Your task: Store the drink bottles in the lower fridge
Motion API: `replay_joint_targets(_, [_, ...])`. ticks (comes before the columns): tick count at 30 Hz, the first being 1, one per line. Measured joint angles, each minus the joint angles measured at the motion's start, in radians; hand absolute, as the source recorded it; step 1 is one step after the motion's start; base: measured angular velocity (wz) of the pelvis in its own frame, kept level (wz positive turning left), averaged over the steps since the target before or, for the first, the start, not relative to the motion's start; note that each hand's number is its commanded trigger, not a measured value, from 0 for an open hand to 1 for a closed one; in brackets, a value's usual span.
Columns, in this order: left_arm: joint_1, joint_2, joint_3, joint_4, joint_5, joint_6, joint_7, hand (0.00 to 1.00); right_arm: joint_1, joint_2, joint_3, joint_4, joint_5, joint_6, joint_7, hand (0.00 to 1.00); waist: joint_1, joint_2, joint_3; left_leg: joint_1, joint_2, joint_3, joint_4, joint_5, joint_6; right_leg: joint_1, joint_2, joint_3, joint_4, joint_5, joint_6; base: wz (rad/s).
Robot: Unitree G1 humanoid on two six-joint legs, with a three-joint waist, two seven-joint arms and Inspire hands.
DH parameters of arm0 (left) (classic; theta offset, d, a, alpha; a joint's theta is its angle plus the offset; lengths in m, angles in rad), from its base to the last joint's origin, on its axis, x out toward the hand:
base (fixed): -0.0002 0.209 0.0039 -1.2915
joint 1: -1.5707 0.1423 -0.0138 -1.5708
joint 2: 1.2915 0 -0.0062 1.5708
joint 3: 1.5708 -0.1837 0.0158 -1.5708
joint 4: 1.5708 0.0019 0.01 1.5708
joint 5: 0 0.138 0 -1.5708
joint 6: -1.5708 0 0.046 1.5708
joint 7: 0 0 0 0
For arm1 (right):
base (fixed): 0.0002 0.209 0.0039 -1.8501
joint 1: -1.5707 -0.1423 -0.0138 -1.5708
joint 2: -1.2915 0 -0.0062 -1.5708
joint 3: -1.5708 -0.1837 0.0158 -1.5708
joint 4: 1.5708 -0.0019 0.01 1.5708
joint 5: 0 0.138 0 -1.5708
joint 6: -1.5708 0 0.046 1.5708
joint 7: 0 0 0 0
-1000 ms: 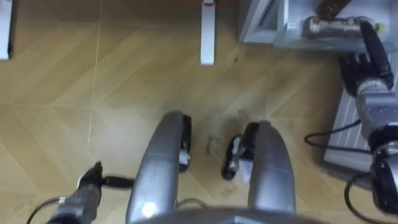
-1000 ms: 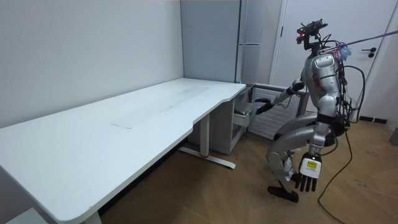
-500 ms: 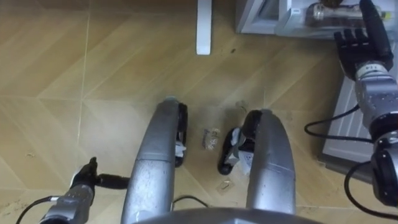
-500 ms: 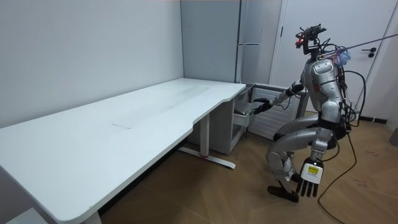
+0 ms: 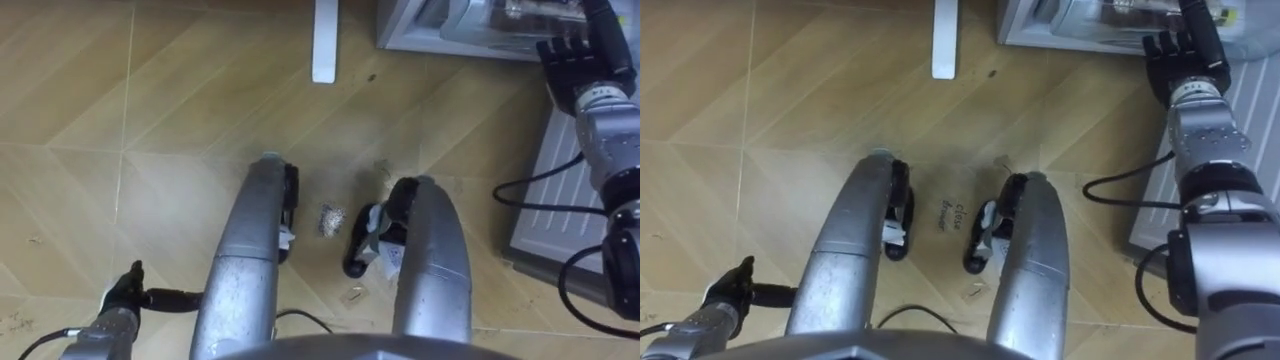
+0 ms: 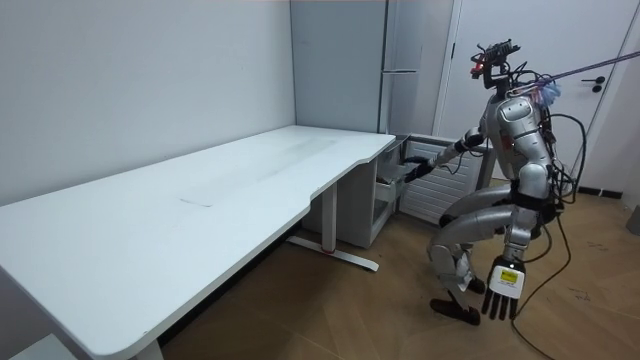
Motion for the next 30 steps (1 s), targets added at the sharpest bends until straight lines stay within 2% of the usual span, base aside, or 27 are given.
replay_joint_targets(4, [0.005, 0.006, 0.002, 0.001, -0.002, -0.007, -0.013, 0.0, 0.001, 0.0, 0.006, 0.0, 0.008, -0.037, -0.033, 0.0, 0.044, 0.014, 0.0053, 0.038, 0.006, -0.007, -0.071, 0.03, -0.008, 0.042, 0.012, -0.016, -0.071, 0.028, -0.008, -0.01])
replay_joint_targets(6, [0.023, 0.014, 0.001, -0.002, -0.002, -0.011, -0.016, 0.0, 0.001, 0.001, 0.013, 0.0, 0.013, -0.055, -0.051, 0.0, 0.061, 0.026, 0.0047, 0.059, -0.001, -0.024, -0.13, 0.058, -0.018, 0.073, 0.012, -0.037, -0.126, 0.045, -0.015, 0.16])
replay_joint_targets(10, [0.055, 0.015, -0.001, 0.001, -0.004, -0.01, -0.017, 0.0, 0.002, 0.01, 0.012, 0.014, 0.051, -0.099, -0.073, 0.0, 0.089, 0.033, 0.0079, 0.105, -0.006, -0.035, -0.242, 0.111, -0.029, 0.119, 0.01, -0.064, -0.219, 0.081, -0.024, 0.17])
replay_joint_targets(12, [0.08, 0.015, -0.004, 0.0, -0.004, -0.009, -0.02, 0.0, 0.002, 0.017, 0.012, 0.02, 0.063, -0.127, -0.075, 0.0, 0.096, 0.052, 0.0102, 0.126, -0.011, -0.058, -0.293, 0.137, -0.043, 0.152, 0.007, -0.094, -0.266, 0.093, -0.033, 0.23])
replay_joint_targets(16, [0.094, 0.019, -0.002, 0.005, 0.006, -0.007, -0.049, 0.0, 0.01, 0.041, 0.014, 0.02, 0.066, -0.182, -0.088, 0.0, 0.123, 0.065, 0.0076, 0.158, -0.005, -0.079, -0.346, 0.16, -0.065, 0.189, 0.015, -0.122, -0.313, 0.106, -0.052, 0.08])
replay_joint_targets(18, [0.098, 0.021, 0.007, -0.001, 0.016, -0.021, -0.061, 0.0, 0.01, 0.055, 0.013, 0.019, 0.07, -0.232, -0.095, 0.0, 0.151, 0.066, 0.0071, 0.168, 0.0, -0.09, -0.384, 0.182, -0.08, 0.203, 0.001, -0.161, -0.343, 0.114, -0.067, 0.0])
replay_joint_targets(20, [0.098, 0.022, 0.024, 0.001, 0.017, -0.029, -0.064, 0.0, 0.009, 0.058, 0.013, 0.011, 0.081, -0.248, -0.108, 0.0, 0.159, 0.067, 0.0064, 0.175, -0.001, -0.097, -0.409, 0.199, -0.092, 0.214, -0.016, -0.189, -0.358, 0.118, -0.074, 0.1])
replay_joint_targets(24, [0.098, 0.022, 0.048, 0.014, 0.016, -0.044, -0.063, 0.0, 0.009, 0.062, -0.006, 0.009, 0.087, -0.266, -0.133, 0.0, 0.17, 0.073, 0.0065, 0.199, -0.005, -0.115, -0.444, 0.228, -0.103, 0.246, -0.036, -0.23, -0.367, 0.115, -0.093, 0.21])
replay_joint_targets(26, [0.098, 0.022, 0.047, 0.013, 0.017, -0.046, -0.063, 0.0, 0.01, 0.062, -0.025, 0.009, 0.087, -0.275, -0.134, 0.0, 0.173, 0.083, 0.007, 0.207, -0.008, -0.12, -0.458, 0.24, -0.109, 0.259, -0.047, -0.248, -0.367, 0.111, -0.102, 0.29])
replay_joint_targets(29, [0.113, 0.021, 0.05, 0.013, 0.029, -0.053, -0.063, 0.0, 0.009, 0.061, -0.054, 0.007, 0.087, -0.285, -0.143, 0.0, 0.182, 0.085, 0.0056, 0.211, -0.003, -0.114, -0.478, 0.245, -0.116, 0.26, -0.06, -0.257, -0.367, 0.108, -0.107, 0.19])
replay_joint_targets(30, [0.124, 0.02, 0.055, 0.013, 0.048, -0.057, -0.063, 0.0, 0.008, 0.061, -0.067, -0.011, 0.087, -0.285, -0.156, 0.0, 0.183, 0.085, 0.0052, 0.209, -0.002, -0.113, -0.481, 0.245, -0.116, 0.261, -0.071, -0.269, -0.368, 0.105, -0.114, 0.04])
